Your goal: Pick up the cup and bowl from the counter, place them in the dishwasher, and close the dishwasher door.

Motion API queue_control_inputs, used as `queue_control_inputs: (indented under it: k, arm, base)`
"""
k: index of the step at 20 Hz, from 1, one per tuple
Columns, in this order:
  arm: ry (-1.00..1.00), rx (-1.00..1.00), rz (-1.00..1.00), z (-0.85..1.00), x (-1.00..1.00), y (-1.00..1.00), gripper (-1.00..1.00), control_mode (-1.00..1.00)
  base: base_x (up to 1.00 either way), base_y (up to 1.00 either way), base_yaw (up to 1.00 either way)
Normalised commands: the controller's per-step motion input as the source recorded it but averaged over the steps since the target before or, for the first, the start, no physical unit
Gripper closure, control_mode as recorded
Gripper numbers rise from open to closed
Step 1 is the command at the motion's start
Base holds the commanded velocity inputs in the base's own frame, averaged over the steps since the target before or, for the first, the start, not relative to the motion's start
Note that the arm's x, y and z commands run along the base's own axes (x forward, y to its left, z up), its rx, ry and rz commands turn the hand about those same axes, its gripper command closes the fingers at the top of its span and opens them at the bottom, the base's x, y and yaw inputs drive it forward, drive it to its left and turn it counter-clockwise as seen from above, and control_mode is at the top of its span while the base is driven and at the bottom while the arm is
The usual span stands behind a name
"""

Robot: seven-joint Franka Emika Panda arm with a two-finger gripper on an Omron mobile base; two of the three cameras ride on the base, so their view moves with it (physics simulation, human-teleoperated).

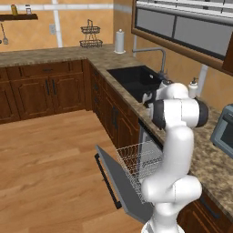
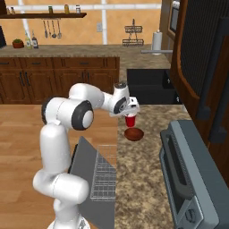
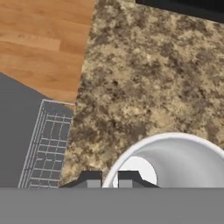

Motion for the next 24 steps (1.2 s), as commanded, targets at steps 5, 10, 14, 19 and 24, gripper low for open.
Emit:
queue_control_inputs:
  k: [5, 10, 14, 19, 24]
  arm:
    - [-0.03, 0.00, 0.00, 0.31, -1.00, 0.55, 1.00, -1.00]
    - [0.00, -0.02, 0.00, 0.17, -1.00, 0.55, 1.00, -1.00]
    - [0.10, 0.00, 0.00, -0.15, -0.72, 0.38, 1.00, -1.00]
    - [0.08, 0.00, 0.08, -0.50, -0.27, 0.36, 1.00, -1.00]
    - [0.03, 0.00, 0.18, -0.71, 0.09, 0.49, 1.00, -1.00]
  base:
    - [0.00, 0.00, 0.00]
    - [0.00, 0.00, 0.00]
    - [0.00, 0.00, 0.00]
    - [0.00, 0.00, 0.00]
    - [0.00, 0.00, 0.00]
